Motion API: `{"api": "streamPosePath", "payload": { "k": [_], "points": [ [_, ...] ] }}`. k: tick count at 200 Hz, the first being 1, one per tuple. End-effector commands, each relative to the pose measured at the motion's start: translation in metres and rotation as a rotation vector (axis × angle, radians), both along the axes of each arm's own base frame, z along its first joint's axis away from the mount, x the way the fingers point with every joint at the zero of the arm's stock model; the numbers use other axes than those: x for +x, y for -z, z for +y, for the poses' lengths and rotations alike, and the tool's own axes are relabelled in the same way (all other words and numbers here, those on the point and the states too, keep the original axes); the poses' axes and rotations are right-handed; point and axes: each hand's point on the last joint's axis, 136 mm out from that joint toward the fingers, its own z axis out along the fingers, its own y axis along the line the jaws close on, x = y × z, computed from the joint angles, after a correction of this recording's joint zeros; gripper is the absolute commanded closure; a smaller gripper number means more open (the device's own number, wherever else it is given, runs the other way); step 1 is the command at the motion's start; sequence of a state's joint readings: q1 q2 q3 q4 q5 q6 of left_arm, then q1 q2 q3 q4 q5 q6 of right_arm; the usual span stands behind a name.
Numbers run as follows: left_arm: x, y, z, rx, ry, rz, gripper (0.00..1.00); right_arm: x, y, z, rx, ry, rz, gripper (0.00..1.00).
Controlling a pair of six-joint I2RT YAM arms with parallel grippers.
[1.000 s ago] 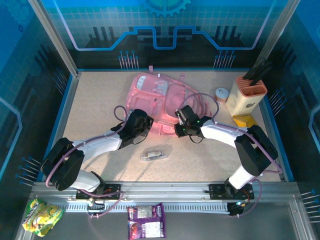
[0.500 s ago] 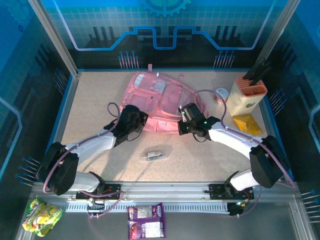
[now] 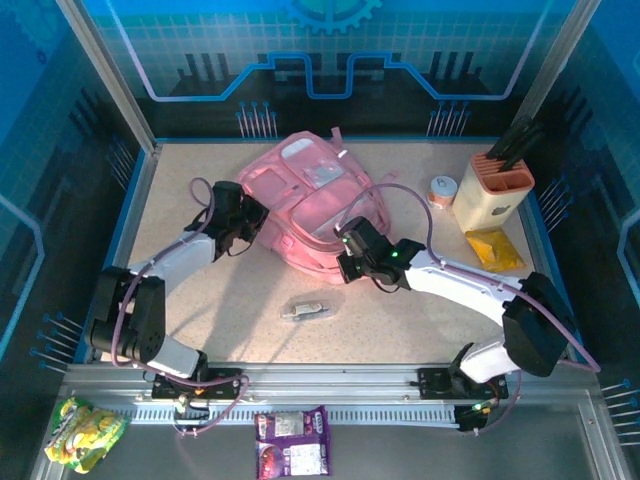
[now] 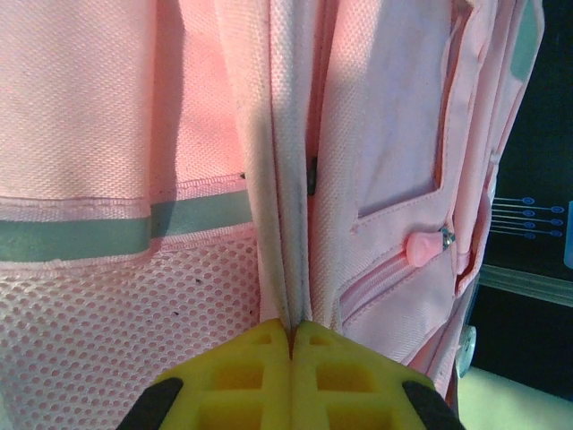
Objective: Pack the student bag
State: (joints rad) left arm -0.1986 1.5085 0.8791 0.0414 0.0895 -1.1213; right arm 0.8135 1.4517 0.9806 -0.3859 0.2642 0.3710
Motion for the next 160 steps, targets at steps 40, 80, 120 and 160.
{"api": "streamPosePath", "payload": {
  "k": [40,80,120,160],
  "points": [
    [-0.019,-0.011,-0.013,-0.003,0.138,-0.024,0.54,0.001,0.011,0.010,0.016,0.010,0.056,1.00],
    [-0.071,-0.001,-0.037,-0.164,0.093,0.017,0.38,-0.005,0.023,0.008,0.039,0.030,0.087,1.00],
    [-0.101,-0.003,-0.083,-0.213,0.099,0.019,0.35,-0.008,0.025,0.005,0.053,0.048,0.087,1.00],
    [-0.107,0.007,-0.114,-0.219,0.073,0.055,0.44,-0.009,0.025,0.006,0.067,0.046,0.088,1.00]
  ]
}}
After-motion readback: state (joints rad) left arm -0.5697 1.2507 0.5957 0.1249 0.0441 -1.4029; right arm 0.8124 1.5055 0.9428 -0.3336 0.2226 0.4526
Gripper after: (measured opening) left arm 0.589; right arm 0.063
